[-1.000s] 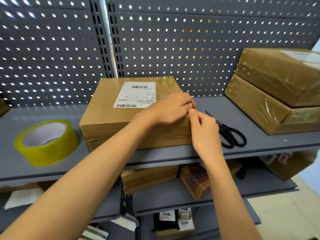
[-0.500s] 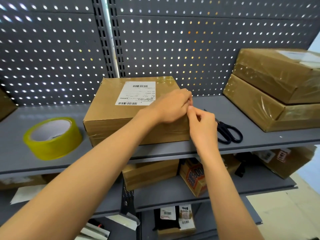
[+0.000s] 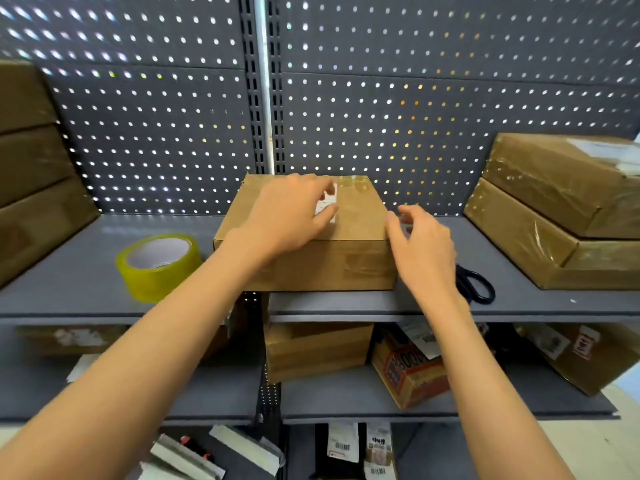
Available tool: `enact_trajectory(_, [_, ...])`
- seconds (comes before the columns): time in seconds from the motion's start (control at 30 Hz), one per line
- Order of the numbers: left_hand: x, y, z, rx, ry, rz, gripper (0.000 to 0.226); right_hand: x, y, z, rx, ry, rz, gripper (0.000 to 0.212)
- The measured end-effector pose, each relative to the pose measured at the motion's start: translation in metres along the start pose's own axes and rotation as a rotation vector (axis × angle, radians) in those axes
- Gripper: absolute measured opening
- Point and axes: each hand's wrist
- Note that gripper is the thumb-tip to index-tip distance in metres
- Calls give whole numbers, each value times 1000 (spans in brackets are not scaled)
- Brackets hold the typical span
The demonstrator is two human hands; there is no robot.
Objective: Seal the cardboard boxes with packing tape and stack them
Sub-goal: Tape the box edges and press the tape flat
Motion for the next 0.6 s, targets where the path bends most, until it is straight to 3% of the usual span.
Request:
enact_trajectory(0.17, [-43, -32, 52, 160, -235, 1, 30, 5, 10, 32, -261, -292, -2, 38])
enact_trajectory(0.43, [-121, -60, 101, 216, -482, 47, 28, -16, 56, 106, -204, -549, 117, 33])
enact_trajectory(0.6, [-146, -71, 115, 234, -524, 55, 30, -29, 83, 139, -153, -631, 168, 29])
Point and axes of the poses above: each hand's wrist, its own x-axis towards the middle knuckle, its own y-axis out of the palm, z = x × y, and after that the axes turned 3 degrees about -z, right-handed
